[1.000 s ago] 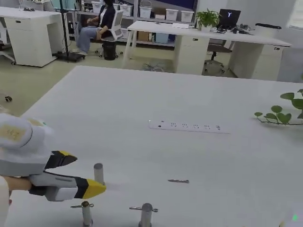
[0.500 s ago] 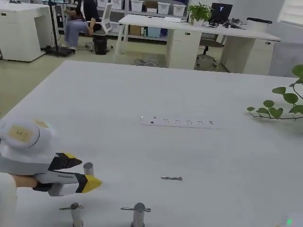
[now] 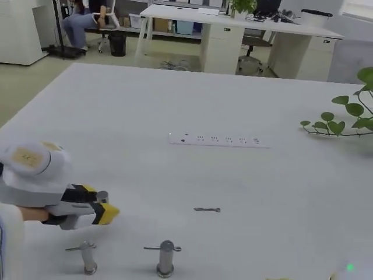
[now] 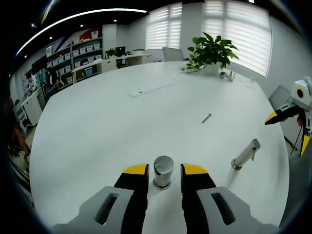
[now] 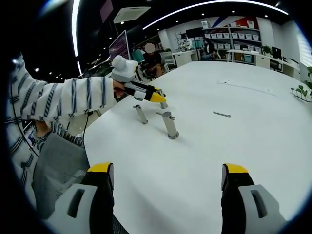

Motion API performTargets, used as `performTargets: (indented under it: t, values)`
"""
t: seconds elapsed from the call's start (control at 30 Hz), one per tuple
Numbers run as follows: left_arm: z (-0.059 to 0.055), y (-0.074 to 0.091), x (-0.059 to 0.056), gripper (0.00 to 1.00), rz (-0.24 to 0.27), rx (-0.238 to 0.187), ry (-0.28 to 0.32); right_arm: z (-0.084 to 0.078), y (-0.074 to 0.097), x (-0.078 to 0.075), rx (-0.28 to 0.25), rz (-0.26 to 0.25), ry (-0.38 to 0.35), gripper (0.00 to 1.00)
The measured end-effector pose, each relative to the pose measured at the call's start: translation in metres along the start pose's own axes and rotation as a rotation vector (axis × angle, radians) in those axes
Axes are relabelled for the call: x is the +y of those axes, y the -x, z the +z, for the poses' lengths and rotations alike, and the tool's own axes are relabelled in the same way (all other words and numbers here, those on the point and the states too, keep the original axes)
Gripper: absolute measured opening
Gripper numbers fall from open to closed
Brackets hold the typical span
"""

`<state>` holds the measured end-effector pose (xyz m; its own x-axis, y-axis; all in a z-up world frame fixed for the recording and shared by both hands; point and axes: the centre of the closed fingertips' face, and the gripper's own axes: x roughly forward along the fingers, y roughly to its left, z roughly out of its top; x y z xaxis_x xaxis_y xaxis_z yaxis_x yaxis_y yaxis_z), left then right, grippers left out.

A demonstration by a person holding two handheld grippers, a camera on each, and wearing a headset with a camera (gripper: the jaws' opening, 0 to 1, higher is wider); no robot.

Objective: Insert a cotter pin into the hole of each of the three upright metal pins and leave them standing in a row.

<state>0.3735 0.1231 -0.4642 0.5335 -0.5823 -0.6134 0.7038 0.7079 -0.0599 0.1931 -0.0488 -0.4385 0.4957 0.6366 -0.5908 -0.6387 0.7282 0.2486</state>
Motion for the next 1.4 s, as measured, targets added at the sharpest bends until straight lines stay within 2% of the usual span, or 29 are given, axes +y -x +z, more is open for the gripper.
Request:
performTargets:
  t: [0.13,0.37,0.43,0.5,0.87,0.97,1.13,1.4]
  values:
    - [-0.004,-0.002,0.001,0.11,-0.003,0.014,-0.01,-0.003,-0.001,0.0,0.007,0.005,0.0,0.89]
    - [-0.005,-0.001,0.0,0.11,-0.018,0.013,0.011,-0.003,-0.001,0.0,0.002,0.006,-0.006,0.89]
    - [-0.006,-0.001,-0.002,0.1,-0.012,0.013,-0.033,-0.004,-0.001,0.001,0.005,0.008,-0.005,0.89]
    - [-0.006,0.0,-0.003,0.1,-0.007,0.012,-0.044,-0.005,0.0,0.002,0.007,0.01,-0.005,0.89]
    - [-0.003,0.001,-0.005,0.09,0.022,-0.006,-0.041,-0.005,0.002,0.004,-0.004,0.007,-0.011,0.89]
    - [0.005,0.005,-0.007,0.09,0.02,-0.035,-0.05,-0.005,0.004,0.004,-0.008,0.004,-0.013,0.89]
    - [0.014,0.012,-0.01,0.09,0.02,-0.049,-0.026,-0.004,0.005,0.004,-0.017,0.002,-0.011,0.89]
    - [0.029,0.031,-0.021,0.09,0.021,-0.076,-0.059,0.001,0.007,0.005,-0.03,0.0,0.003,0.89]
